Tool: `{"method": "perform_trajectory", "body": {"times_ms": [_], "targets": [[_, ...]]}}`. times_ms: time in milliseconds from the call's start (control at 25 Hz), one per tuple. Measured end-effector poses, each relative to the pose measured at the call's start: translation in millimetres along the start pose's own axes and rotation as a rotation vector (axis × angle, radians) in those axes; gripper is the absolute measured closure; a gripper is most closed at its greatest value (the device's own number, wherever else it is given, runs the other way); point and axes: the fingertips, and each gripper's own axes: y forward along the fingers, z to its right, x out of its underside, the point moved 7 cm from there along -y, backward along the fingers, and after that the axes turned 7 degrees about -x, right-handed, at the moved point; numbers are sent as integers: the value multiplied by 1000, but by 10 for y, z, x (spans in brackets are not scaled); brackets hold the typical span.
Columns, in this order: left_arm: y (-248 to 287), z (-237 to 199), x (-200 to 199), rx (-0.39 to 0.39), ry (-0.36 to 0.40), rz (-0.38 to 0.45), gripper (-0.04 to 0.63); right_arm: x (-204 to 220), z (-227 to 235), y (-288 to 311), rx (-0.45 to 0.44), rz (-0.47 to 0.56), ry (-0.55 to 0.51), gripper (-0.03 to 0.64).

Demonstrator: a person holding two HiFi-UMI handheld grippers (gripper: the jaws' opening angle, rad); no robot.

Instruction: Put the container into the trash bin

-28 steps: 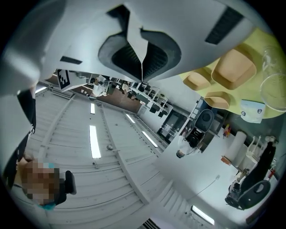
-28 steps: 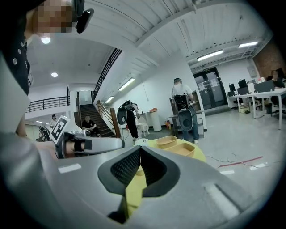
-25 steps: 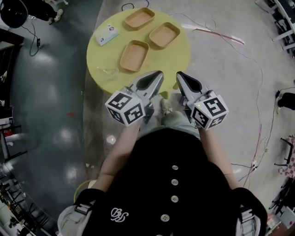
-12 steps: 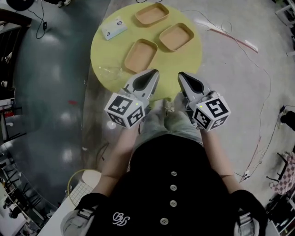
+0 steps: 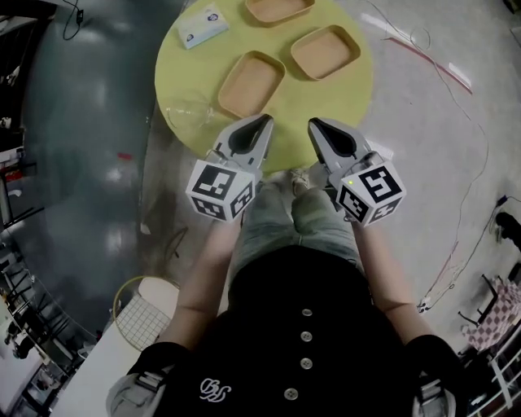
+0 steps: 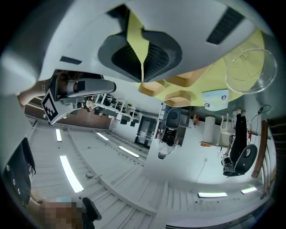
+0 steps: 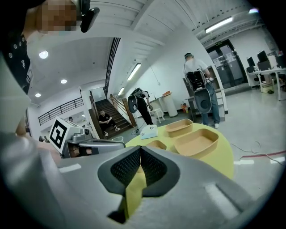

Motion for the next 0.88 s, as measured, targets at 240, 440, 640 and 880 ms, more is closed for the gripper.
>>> {"method": "perform_trajectory", "body": {"times_ms": [240,440,640,880], "targets": [[128,-127,101,-45,48,-51,578,107,73,138,-23,-43,5,612],[171,-179,210,-98,53,-91,578,227,137,186,-15,-67,46,612],[316,-212,266,-95,85,-137,577,300,202,266,-40,-90,46,612],[450,-282,367,-116,146,-219,569,399,333,299,-38,-102,85,612]]}}
